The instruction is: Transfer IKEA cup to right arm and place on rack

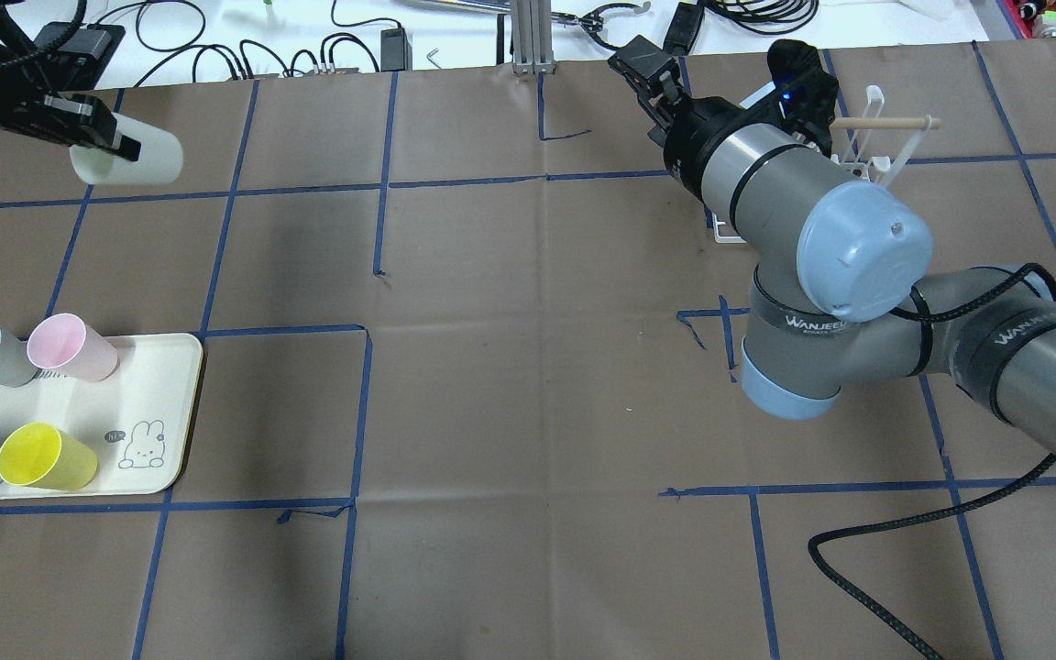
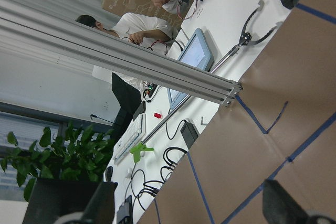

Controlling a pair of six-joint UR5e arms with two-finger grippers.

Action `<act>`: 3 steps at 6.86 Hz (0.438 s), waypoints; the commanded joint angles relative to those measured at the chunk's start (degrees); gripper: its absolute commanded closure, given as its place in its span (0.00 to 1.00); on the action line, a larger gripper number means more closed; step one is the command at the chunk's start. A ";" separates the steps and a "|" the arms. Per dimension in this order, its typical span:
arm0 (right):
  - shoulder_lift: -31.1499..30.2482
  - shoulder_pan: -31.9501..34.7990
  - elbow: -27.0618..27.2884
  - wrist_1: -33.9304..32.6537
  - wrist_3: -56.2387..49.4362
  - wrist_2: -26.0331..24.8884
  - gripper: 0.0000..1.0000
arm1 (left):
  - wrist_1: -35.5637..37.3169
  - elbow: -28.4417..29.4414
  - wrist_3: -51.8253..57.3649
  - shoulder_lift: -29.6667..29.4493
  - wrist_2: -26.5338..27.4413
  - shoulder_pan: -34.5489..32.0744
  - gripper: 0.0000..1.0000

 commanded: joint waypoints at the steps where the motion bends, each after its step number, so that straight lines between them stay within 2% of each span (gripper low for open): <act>1: 0.11 1.82 3.42 -4.13 14.90 0.53 0.00 | 13.91 -2.48 2.10 -1.58 -17.11 -1.96 1.00; 3: 0.02 2.09 3.70 -7.28 27.29 0.71 0.00 | 30.70 -9.49 4.05 -2.90 -27.17 -5.13 1.00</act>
